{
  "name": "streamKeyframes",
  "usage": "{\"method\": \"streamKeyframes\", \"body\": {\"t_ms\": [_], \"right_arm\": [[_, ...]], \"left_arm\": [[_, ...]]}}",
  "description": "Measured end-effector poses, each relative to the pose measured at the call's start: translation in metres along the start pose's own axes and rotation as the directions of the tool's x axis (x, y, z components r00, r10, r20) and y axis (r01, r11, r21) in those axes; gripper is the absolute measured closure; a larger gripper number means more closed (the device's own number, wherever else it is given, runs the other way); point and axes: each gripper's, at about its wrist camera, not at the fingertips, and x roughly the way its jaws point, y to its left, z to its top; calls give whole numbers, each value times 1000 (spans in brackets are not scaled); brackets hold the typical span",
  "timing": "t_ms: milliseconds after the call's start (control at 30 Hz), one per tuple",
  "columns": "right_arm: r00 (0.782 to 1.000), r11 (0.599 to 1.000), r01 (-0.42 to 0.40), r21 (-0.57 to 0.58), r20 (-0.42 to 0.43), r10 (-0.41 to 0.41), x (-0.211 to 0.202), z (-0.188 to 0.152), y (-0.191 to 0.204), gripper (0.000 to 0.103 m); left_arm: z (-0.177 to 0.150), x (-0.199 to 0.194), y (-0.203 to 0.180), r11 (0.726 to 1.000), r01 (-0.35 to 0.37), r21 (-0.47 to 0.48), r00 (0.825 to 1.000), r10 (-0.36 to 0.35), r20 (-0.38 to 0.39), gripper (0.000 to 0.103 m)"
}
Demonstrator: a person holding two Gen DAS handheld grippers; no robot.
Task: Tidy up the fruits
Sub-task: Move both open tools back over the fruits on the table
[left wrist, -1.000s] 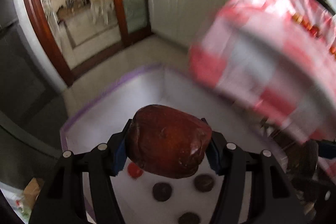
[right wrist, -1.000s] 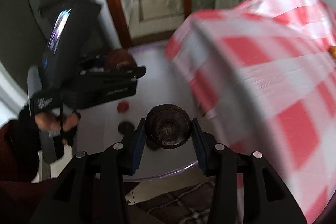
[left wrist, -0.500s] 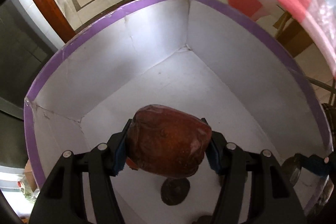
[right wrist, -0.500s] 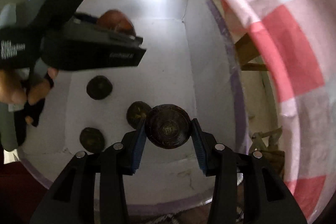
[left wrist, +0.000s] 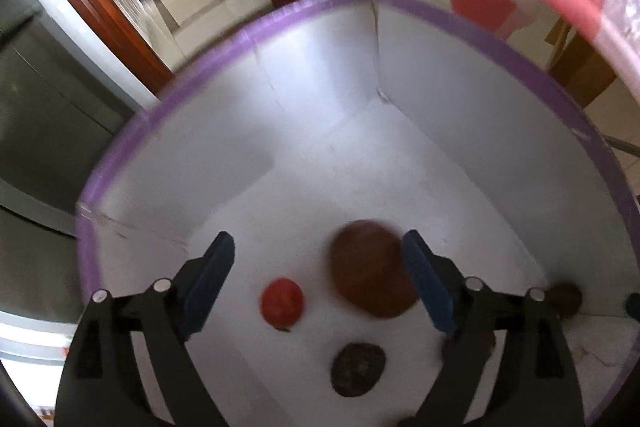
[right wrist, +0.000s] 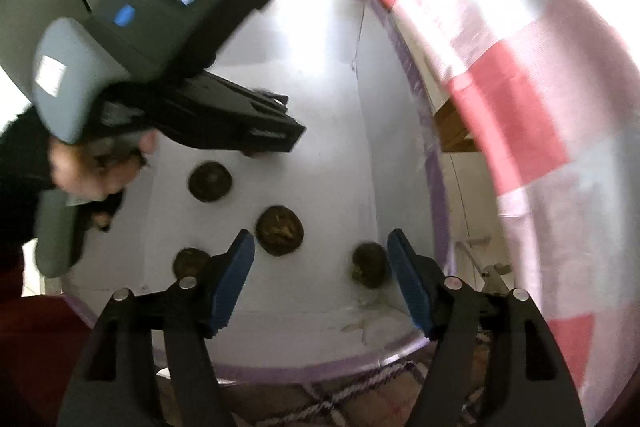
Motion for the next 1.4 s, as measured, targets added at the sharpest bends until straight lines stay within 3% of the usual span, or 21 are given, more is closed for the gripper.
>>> {"method": "streamKeyframes", "body": {"t_ms": [100, 233, 333, 400, 533, 567, 667, 833, 967, 1000, 1067, 1100, 1267, 1367, 1400], "right_arm": [[996, 1000, -26, 8, 81, 26, -29, -2, -3, 29], [981, 999, -48, 22, 187, 43, -67, -2, -12, 27], [962, 998, -43, 39, 271, 31, -99, -9, -22, 24], [946, 997, -42, 60, 324, 20, -121, -15, -30, 22], [899, 991, -29, 133, 437, -33, -169, -31, -56, 19], [886, 987, -22, 156, 460, -53, -179, -32, -64, 18], [835, 964, -4, 267, 532, -144, -213, -49, -98, 15], [763, 897, 31, 441, 570, -307, -246, -72, -157, 15], [717, 794, 49, 606, 532, -451, -265, -104, -216, 15], [707, 757, 61, 651, 507, -493, -269, -116, -233, 15], [696, 686, 69, 725, 457, -554, -270, -134, -263, 15], [688, 626, 72, 777, 415, -595, -272, -149, -286, 15], [687, 415, 37, 909, 279, -671, -268, -206, -361, 15], [711, 309, 1, 951, 217, -669, -254, -231, -395, 15], [725, 264, -19, 964, 195, -660, -250, -241, -403, 15]], "left_arm": [[8, -13, -3, 995, -93, 19, 995, 92, 32, 10], [22, -46, -6, 980, -201, -12, 973, 201, 117, 10], [30, -79, -6, 977, -195, -87, 956, 210, 205, 10], [36, -109, -9, 975, -173, -140, 934, 207, 290, 8], [43, -170, -30, 985, -111, -135, 874, 161, 459, 3], [46, -188, -43, 989, -106, -107, 846, 146, 512, 2], [57, -221, -86, 997, -81, 3, 793, 62, 606, 2], [83, -269, -169, 987, 19, 163, 740, -123, 661, 2], [112, -284, -237, 949, 165, 268, 713, -302, 633, 2], [123, -281, -266, 930, 216, 296, 710, -358, 607, 2], [134, -278, -298, 912, 261, 316, 709, -403, 579, 2], [142, -274, -321, 903, 284, 321, 712, -423, 560, 2], [177, -249, -384, 882, 395, 257, 722, -471, 507, 2], [211, -235, -411, 867, 475, 153, 743, -488, 458, 2], [214, -238, -403, 858, 497, 127, 743, -496, 449, 2]]}}
